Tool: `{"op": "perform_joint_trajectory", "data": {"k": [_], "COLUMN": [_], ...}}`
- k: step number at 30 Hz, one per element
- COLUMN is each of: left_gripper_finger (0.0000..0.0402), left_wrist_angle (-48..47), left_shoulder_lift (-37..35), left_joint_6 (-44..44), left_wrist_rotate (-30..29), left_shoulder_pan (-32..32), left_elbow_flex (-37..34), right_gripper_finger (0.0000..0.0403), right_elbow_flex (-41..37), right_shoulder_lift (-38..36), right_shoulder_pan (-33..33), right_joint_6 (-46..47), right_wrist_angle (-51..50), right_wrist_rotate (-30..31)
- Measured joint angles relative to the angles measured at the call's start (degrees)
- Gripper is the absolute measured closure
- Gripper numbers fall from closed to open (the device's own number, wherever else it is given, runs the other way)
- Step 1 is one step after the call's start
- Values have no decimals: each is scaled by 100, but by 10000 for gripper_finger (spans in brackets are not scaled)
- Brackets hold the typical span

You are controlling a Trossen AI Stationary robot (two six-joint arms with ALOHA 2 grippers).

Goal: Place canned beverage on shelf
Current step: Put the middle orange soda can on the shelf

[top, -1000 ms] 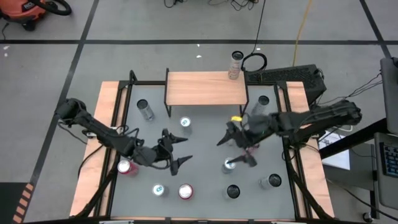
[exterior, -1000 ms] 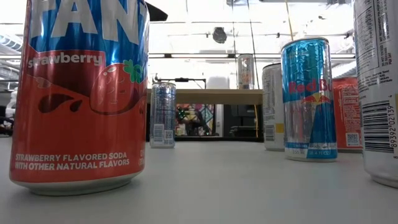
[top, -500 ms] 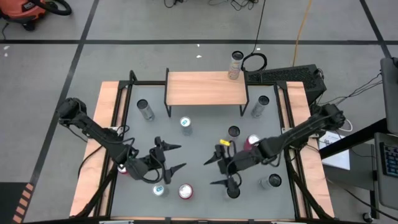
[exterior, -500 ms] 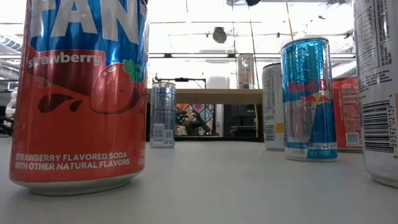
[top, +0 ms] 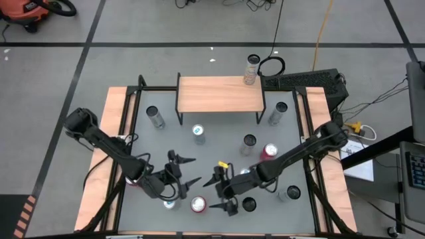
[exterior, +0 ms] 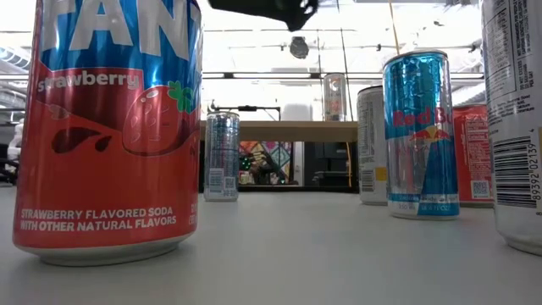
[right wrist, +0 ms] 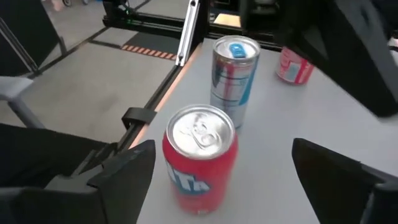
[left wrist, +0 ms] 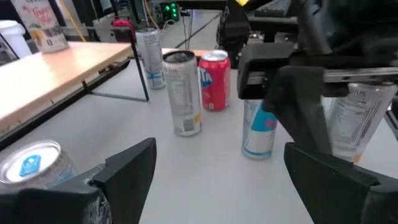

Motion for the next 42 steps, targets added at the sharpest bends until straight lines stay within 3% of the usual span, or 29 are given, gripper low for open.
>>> {"op": "perform_joint_trajectory", "data": {"k": [10, 20, 42], "left_gripper_finger": [47, 47, 47], "left_wrist_angle": [86, 219, 215], "left_shoulder_lift": [262, 262, 262], "left_joint_6": [-167, -159, -165], "left_wrist_rotate": [-523, -886, -884], "left_shoulder_pan": [-336, -522, -661], "left_elbow_flex": [0, 0, 0], "right_gripper_finger": [5, 4, 11], "right_elbow_flex": [691, 715, 713], "right_shoulder_lift": [615, 698, 1422], "right_shoulder_pan": [35, 96, 56], "right_joint_6": [91, 150, 241], "right_wrist_angle": [-468, -320, 302], "right_wrist_rotate": [-2, 120, 122]}}
